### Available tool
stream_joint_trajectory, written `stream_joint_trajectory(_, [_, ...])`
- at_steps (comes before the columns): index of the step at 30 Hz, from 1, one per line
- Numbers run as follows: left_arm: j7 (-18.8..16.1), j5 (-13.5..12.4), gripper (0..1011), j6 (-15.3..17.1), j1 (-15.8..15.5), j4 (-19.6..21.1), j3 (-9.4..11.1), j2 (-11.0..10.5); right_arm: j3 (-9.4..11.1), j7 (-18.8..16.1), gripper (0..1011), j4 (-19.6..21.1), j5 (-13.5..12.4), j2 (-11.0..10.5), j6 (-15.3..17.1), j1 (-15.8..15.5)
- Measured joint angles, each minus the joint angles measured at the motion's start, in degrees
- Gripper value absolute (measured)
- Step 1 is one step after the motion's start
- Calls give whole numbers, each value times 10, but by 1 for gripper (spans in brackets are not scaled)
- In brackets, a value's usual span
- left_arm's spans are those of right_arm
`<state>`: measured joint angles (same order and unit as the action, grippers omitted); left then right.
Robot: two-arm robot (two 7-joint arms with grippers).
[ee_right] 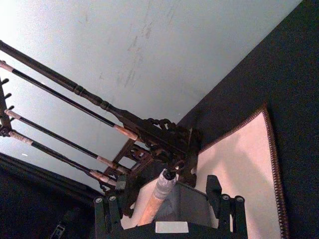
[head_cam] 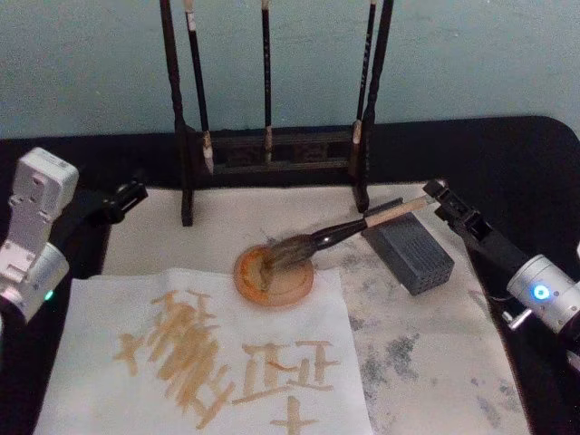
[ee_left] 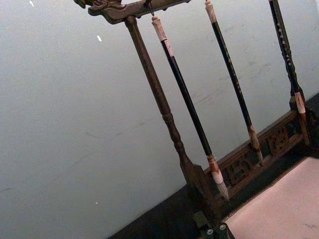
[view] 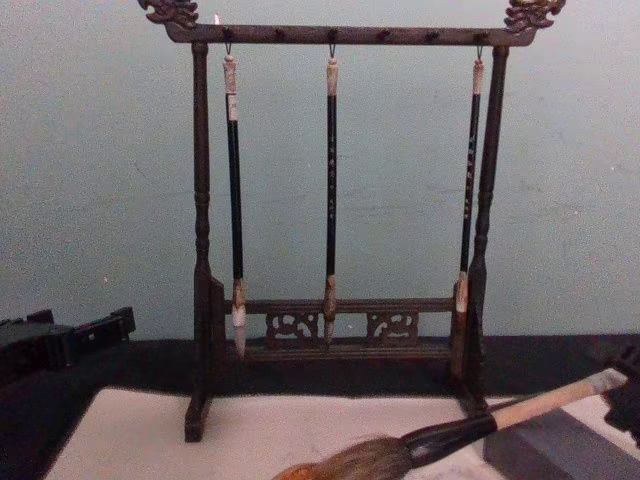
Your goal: Pick up the brush from the inkstone, write on the paper, then place the brush back to its original position.
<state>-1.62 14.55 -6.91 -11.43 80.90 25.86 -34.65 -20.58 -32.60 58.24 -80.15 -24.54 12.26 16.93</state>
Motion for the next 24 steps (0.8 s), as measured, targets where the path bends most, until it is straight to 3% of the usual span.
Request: stream_joint_trajectory(24, [0, 0, 1002, 0, 0, 0, 0, 0, -22, -14, 1006, -12, -17, 1, -6, 9])
